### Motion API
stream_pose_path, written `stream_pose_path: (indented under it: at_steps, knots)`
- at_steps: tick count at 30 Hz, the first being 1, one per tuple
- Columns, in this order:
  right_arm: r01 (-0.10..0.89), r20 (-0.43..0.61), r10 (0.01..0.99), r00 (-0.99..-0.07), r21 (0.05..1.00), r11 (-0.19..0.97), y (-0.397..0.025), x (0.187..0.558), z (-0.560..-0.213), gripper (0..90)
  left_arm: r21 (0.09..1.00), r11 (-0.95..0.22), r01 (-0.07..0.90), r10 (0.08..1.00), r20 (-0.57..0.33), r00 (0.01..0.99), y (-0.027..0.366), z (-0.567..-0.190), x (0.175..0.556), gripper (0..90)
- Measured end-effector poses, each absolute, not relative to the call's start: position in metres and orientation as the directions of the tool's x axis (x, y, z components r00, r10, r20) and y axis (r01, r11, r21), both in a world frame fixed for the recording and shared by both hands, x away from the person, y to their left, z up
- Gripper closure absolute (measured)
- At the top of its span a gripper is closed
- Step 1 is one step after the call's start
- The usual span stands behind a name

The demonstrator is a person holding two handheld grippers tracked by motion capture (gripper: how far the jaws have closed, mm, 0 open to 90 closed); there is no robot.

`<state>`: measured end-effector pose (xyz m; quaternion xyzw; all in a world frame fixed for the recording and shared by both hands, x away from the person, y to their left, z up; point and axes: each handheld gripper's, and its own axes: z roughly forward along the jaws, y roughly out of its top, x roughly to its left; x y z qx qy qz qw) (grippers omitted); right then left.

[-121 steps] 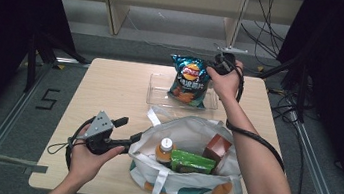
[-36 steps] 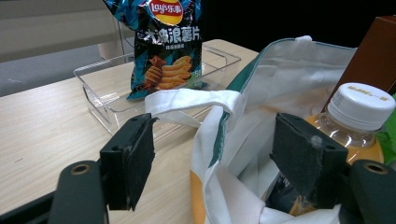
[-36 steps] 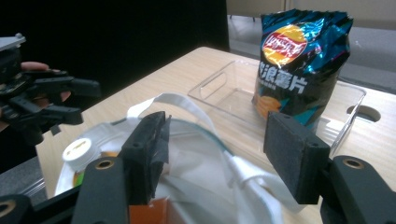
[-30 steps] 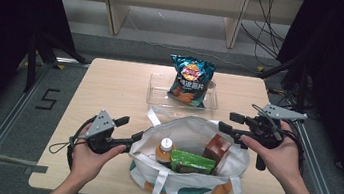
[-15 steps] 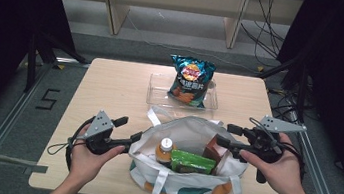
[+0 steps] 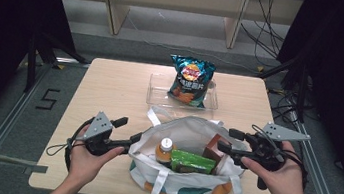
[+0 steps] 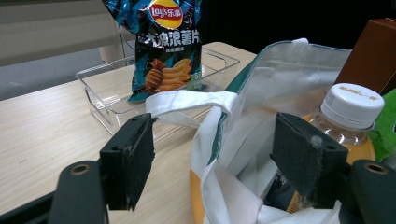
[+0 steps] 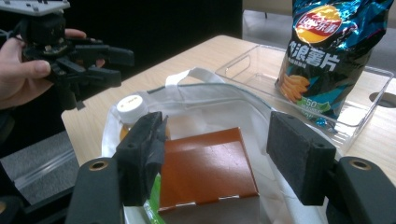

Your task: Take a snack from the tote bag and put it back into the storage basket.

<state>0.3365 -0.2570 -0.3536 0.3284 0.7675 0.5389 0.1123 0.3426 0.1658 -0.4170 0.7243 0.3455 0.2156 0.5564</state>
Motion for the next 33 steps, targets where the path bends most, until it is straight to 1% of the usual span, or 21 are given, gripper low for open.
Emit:
stream_pose_path:
  at_steps: [2,3,5,7,8,9,10,12,17,19,20,21,22,23,26,28,30,32,33]
  knots:
    - [0.362,0.157,0.630,-0.761,0.908,0.211,-0.258,0.337,-0.352,37.3,0.955,-0.145,0.260,0.744,-0.068,0.664,0.167,-0.416,0.342,29.3]
    - [0.376,0.178,0.627,-0.759,0.905,0.198,-0.257,0.336,-0.351,37.3,0.954,-0.146,0.260,0.743,-0.067,0.666,0.167,-0.417,0.341,29.3]
    - [0.357,0.153,0.626,-0.765,0.910,0.213,-0.258,0.337,-0.348,37.3,0.953,-0.152,0.262,0.744,-0.065,0.665,0.168,-0.417,0.341,29.3]
    - [0.359,0.159,0.623,-0.766,0.909,0.210,-0.257,0.336,-0.348,37.3,0.953,-0.149,0.262,0.746,-0.065,0.663,0.168,-0.417,0.341,29.3]
    - [0.351,0.144,0.629,-0.764,0.911,0.218,-0.258,0.336,-0.348,37.2,0.954,-0.150,0.260,0.747,-0.063,0.662,0.167,-0.416,0.341,29.3]
    - [0.355,0.154,0.638,-0.754,0.914,0.199,-0.258,0.335,-0.349,37.2,0.954,-0.151,0.259,0.747,-0.061,0.662,0.166,-0.415,0.342,29.3]
    - [0.344,0.139,0.622,-0.771,0.912,0.223,-0.260,0.336,-0.349,37.1,0.954,-0.152,0.257,0.748,-0.059,0.662,0.165,-0.415,0.342,29.3]
    - [0.362,0.156,0.626,-0.764,0.907,0.215,-0.259,0.334,-0.350,36.8,0.954,-0.161,0.253,0.743,-0.052,0.667,0.163,-0.414,0.342,29.2]
    - [0.339,0.139,0.619,-0.773,0.915,0.218,-0.263,0.335,-0.351,36.2,0.955,-0.147,0.257,0.739,-0.067,0.670,0.164,-0.416,0.343,29.2]
    - [0.368,0.168,0.625,-0.762,0.907,0.205,-0.261,0.333,-0.351,35.7,0.955,-0.143,0.259,0.739,-0.070,0.670,0.164,-0.416,0.342,29.2]
    - [0.367,0.163,0.623,-0.765,0.906,0.213,-0.261,0.333,-0.352,35.4,0.953,-0.153,0.262,0.745,-0.063,0.664,0.165,-0.416,0.341,29.2]
    - [0.345,0.142,0.617,-0.774,0.912,0.223,-0.261,0.335,-0.354,35.1,0.953,-0.155,0.260,0.745,-0.060,0.664,0.166,-0.416,0.341,29.2]
    - [0.341,0.139,0.629,-0.765,0.916,0.212,-0.260,0.334,-0.355,34.9,0.954,-0.153,0.259,0.749,-0.059,0.660,0.166,-0.415,0.340,29.2]
    - [0.373,0.168,0.621,-0.765,0.902,0.216,-0.260,0.333,-0.356,34.5,0.956,-0.148,0.253,0.746,-0.060,0.663,0.166,-0.415,0.340,29.2]
    - [0.356,0.152,0.617,-0.773,0.908,0.222,-0.259,0.333,-0.360,33.4,0.953,-0.153,0.260,0.754,-0.058,0.654,0.166,-0.414,0.338,29.2]
    - [0.373,0.161,0.615,-0.772,0.898,0.234,-0.257,0.332,-0.361,31.6,0.953,-0.158,0.259,0.754,-0.053,0.654,0.166,-0.414,0.339,29.2]
    - [0.352,0.135,0.611,-0.780,0.902,0.250,-0.256,0.334,-0.364,31.3,0.954,-0.156,0.255,0.753,-0.052,0.656,0.165,-0.414,0.339,29.2]
    - [0.380,0.165,0.617,-0.770,0.895,0.234,-0.253,0.334,-0.368,31.1,0.954,-0.159,0.255,0.752,-0.050,0.657,0.165,-0.414,0.339,29.2]
    - [0.377,0.150,0.613,-0.776,0.889,0.260,-0.254,0.336,-0.370,31.1,0.953,-0.162,0.255,0.751,-0.048,0.658,0.165,-0.414,0.339,29.2]
